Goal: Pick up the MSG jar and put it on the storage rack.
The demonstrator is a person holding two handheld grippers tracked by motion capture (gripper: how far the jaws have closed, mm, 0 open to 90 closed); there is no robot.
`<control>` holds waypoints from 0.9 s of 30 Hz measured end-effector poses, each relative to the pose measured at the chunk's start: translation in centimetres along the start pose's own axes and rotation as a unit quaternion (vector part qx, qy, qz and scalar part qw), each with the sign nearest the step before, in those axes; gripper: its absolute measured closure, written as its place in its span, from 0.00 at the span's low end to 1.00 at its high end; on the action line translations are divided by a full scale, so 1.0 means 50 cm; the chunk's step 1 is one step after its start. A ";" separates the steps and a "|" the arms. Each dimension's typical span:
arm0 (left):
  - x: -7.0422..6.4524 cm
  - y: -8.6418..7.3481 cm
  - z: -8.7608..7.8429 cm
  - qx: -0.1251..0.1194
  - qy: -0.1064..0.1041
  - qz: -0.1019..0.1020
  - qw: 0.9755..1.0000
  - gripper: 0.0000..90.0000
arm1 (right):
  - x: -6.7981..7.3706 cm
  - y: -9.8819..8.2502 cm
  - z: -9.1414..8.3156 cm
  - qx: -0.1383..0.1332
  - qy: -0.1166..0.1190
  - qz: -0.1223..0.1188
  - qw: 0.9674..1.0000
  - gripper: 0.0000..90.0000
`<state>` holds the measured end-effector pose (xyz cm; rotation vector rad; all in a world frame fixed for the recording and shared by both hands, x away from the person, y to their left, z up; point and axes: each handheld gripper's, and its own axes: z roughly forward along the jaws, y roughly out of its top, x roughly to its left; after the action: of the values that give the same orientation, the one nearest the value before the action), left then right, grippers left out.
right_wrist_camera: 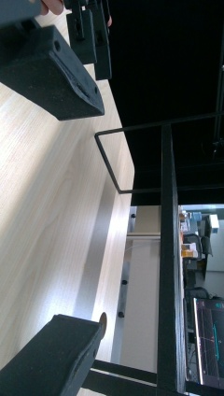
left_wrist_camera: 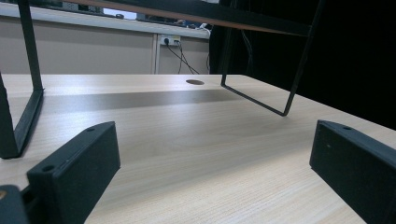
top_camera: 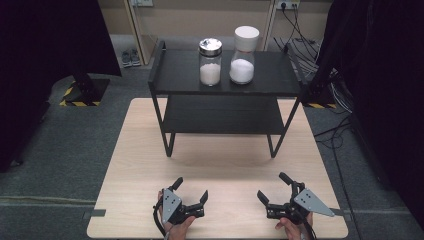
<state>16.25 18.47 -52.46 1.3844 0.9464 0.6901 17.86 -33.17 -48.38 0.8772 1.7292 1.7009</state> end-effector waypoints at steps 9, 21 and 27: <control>0.000 0.000 0.000 0.000 0.000 0.000 1.000 0.01 | -0.001 0.000 0.004 0.002 0.004 0.000 1.000 0.00; 0.000 0.000 0.000 0.001 -0.001 0.002 1.000 0.01 | -0.001 -0.001 0.003 0.002 0.000 0.002 1.000 0.00; 0.001 0.001 0.000 0.001 -0.003 0.003 1.000 0.01 | 0.001 -0.001 0.000 0.001 -0.003 0.003 1.000 0.00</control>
<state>16.29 18.51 -52.43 1.3917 0.9390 0.6897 17.84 -33.14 -48.45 0.8882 1.7272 1.6983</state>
